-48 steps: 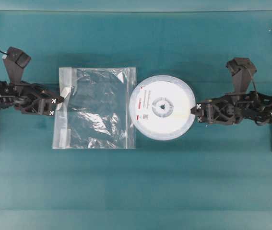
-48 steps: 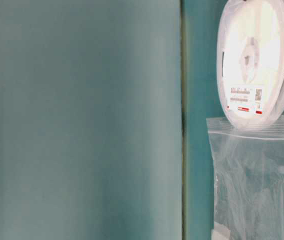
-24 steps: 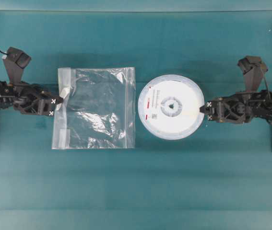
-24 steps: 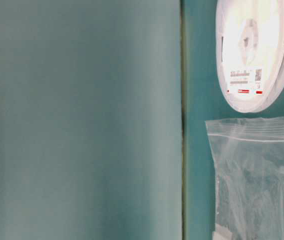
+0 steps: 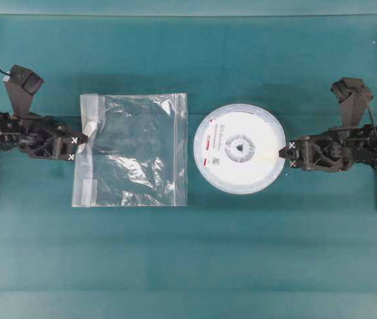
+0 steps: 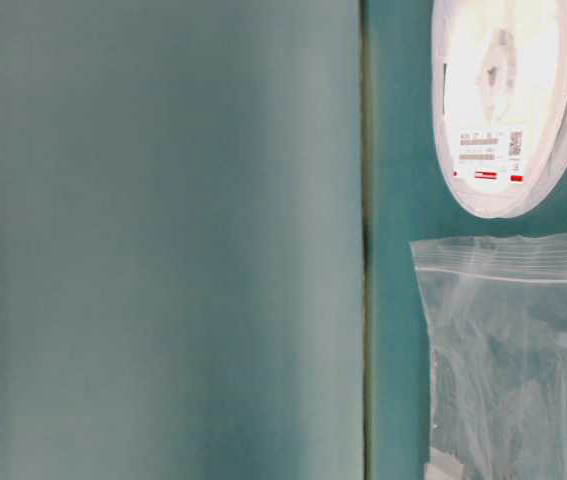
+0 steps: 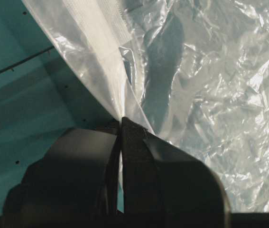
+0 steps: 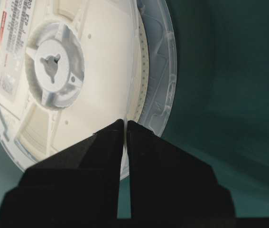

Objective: Take out the reel from the clear zip bag.
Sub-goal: 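Set the white reel down right of the bag, holding bag with left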

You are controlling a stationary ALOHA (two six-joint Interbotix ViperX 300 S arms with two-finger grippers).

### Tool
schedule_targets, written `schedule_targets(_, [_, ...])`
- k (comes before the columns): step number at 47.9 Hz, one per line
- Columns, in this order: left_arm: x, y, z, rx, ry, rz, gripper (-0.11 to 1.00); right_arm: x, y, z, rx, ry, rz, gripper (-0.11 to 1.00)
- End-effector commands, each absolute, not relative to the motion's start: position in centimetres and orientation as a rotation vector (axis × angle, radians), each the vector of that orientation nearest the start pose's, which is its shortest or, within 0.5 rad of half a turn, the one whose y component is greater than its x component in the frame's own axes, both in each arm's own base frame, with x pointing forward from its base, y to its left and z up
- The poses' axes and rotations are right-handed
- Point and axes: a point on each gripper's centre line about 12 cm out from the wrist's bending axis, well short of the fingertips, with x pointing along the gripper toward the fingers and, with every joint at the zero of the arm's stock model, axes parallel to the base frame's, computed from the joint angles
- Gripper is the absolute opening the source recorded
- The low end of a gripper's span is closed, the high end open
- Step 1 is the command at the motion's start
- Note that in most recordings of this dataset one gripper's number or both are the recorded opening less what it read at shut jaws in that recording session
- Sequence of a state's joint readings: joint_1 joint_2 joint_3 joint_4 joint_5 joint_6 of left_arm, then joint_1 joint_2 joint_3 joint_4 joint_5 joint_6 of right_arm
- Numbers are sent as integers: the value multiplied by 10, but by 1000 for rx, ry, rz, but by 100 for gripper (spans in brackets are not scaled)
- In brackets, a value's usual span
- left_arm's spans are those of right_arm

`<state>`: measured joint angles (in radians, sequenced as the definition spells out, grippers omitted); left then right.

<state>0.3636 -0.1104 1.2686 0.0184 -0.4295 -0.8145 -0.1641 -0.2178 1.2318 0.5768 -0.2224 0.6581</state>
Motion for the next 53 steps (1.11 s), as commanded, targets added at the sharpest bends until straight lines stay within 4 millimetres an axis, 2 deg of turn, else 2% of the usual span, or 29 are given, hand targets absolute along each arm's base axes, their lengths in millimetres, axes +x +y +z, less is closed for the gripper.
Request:
schedule_targets(1, [224,83,82,-884,533,602,-1,228,-53,95,1166,541,-736,4])
schedule_targets(33, [228,85,84,-887,531,602,-1,229,-52,94,1215,537,-754,5])
schedule_targets(38, [229,85,85,-887,532,603,-1,229,-52,95,1232,527,-757,25])
schedule_targets(47, [229,85,86,-886,526,601,-1,231,-47,97,1207,555,-723,79])
schedule_targets(50, [229,85,86,-879,527,598,-1,231,-45,98,1198,560,-711,91])
schedule_targets(53, [229,85,88,-874,522,594,-1,232,-45,100,1197,554,-708,96])
